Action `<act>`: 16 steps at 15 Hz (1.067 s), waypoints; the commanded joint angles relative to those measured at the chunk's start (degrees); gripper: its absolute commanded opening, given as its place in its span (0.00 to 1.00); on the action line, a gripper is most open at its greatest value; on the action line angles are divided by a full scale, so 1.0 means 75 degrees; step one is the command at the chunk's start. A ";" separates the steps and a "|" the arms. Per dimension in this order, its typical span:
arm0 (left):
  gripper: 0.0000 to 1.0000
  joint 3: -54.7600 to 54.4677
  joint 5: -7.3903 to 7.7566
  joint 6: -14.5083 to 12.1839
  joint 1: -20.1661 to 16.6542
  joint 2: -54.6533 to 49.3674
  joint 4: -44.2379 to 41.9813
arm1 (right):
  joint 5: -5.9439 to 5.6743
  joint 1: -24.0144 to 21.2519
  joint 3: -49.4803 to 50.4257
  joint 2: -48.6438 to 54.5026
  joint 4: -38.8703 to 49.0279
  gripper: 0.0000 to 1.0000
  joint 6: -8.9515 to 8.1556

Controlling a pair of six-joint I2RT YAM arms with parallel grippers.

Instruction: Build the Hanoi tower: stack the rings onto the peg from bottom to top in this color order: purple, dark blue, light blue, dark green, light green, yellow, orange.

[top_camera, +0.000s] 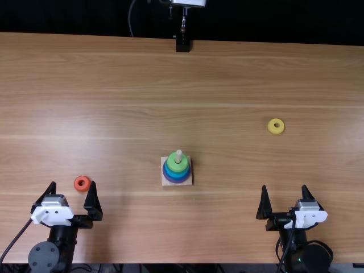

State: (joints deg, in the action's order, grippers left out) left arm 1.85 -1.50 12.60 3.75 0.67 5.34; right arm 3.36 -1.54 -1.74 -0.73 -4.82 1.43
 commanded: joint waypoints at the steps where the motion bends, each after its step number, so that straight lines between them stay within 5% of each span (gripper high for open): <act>1: 1.00 -0.0246 -0.0082 -0.0077 -0.0043 -0.0089 -0.0009 | -0.0096 -0.0076 0.0091 0.0098 0.0002 1.00 0.0006; 12: 1.00 -0.0246 -0.0082 -0.0077 -0.0043 -0.0089 -0.0009 | -0.0068 -0.0076 -0.0014 0.0098 -0.0041 1.00 -0.0022; 16: 1.00 -0.0246 -0.0082 -0.0077 -0.0043 -0.0089 -0.0009 | -0.0068 -0.0076 -0.1608 -0.0137 0.0086 1.00 -0.0022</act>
State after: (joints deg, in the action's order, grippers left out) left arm 1.85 -1.50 12.25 3.75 0.69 5.32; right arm 3.38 -1.56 -10.39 -1.39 -4.84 1.39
